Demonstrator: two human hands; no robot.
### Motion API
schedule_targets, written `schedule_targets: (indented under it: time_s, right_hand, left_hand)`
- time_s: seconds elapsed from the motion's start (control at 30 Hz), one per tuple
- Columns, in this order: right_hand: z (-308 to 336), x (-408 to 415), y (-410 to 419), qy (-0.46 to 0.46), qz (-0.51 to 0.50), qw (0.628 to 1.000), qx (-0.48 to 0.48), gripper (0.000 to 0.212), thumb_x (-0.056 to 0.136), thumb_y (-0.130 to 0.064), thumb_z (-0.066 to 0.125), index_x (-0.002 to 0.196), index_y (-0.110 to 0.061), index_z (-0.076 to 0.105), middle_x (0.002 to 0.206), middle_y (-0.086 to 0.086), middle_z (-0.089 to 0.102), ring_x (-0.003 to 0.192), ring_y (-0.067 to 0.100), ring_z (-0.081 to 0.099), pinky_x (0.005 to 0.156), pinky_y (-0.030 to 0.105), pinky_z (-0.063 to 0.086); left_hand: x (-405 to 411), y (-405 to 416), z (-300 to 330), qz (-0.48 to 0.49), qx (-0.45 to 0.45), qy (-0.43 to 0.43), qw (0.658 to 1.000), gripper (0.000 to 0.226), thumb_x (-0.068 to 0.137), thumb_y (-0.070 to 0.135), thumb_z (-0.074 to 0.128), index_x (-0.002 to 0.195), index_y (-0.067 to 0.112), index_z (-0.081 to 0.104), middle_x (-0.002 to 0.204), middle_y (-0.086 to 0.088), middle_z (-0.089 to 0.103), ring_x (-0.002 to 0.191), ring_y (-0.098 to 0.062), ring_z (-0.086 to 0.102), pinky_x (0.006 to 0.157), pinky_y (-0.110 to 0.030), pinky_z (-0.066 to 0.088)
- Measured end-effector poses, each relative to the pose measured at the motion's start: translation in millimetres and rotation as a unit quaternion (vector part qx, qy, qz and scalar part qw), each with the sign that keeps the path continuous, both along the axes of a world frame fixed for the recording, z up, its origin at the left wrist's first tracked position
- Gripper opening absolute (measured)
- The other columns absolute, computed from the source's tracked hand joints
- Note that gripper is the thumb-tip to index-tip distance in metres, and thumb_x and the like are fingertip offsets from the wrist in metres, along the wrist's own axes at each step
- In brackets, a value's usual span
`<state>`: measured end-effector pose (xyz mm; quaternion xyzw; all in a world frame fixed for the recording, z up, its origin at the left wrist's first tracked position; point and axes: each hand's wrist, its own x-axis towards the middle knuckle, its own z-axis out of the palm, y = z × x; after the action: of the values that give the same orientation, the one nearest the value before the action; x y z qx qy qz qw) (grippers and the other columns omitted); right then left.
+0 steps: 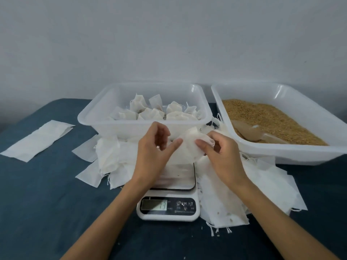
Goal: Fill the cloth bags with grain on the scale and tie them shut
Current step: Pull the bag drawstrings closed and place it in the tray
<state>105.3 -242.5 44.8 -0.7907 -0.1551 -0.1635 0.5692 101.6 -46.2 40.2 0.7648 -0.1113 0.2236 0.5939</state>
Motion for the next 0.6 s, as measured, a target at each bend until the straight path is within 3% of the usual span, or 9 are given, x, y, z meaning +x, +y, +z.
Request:
schedule_targets:
  time_s: [0.17,0.23,0.37,0.47,0.6]
  right_hand:
    - [-5.6,-6.1,10.3,-0.094,-0.041,0.993,-0.065,0.037,0.09,-0.021,0.074,0.07,-0.013,0.045,0.061,-0.006,0.044,0.059,0.007,0.036,0.054,0.019,0.033]
    - [-8.3,-8.0,12.3,-0.131,-0.034,0.987,-0.09,0.039,0.092,-0.028,0.071,0.071,-0.014,0.041,0.062,-0.007,0.04,0.059,0.007,0.034,0.053,0.017,0.031]
    - [-11.6,-7.4,12.0,-0.168,-0.022,0.975,-0.146,0.035,0.092,-0.041,0.069,0.079,-0.016,0.048,0.072,-0.008,0.048,0.066,0.016,0.047,0.058,0.026,0.041]
    - [-9.1,-11.4,15.3,-0.138,0.021,0.986,-0.095,0.03,0.087,-0.044,0.076,0.091,-0.025,0.053,0.084,-0.012,0.057,0.08,0.016,0.057,0.07,0.02,0.047]
    - [-4.4,-14.3,17.2,-0.074,0.034,0.996,0.026,0.023,0.088,-0.035,0.076,0.096,-0.023,0.058,0.088,-0.005,0.065,0.083,0.02,0.065,0.075,0.029,0.056]
  left_hand:
    - [-9.4,-10.6,1.9,-0.131,0.007,0.018,0.991,0.019,0.088,0.029,0.084,0.078,0.021,0.069,0.072,0.0,0.066,0.069,-0.015,0.058,0.067,-0.032,0.049]
    - [-11.1,-12.7,1.7,-0.137,-0.01,0.018,0.99,0.02,0.088,0.032,0.084,0.079,0.021,0.069,0.075,0.0,0.069,0.072,-0.018,0.062,0.069,-0.031,0.052]
    - [-7.3,-7.9,2.1,-0.127,-0.039,0.018,0.991,0.012,0.093,0.02,0.078,0.083,0.024,0.071,0.079,0.003,0.071,0.075,-0.018,0.068,0.073,-0.027,0.055]
    - [-4.9,-6.9,2.4,-0.116,-0.043,0.02,0.992,0.015,0.094,0.01,0.071,0.083,0.021,0.071,0.077,0.007,0.07,0.075,-0.01,0.065,0.073,-0.026,0.054]
    - [-5.7,-7.5,2.3,-0.125,-0.052,0.023,0.99,0.009,0.092,0.009,0.071,0.086,0.015,0.072,0.078,0.001,0.07,0.073,-0.013,0.063,0.073,-0.034,0.055]
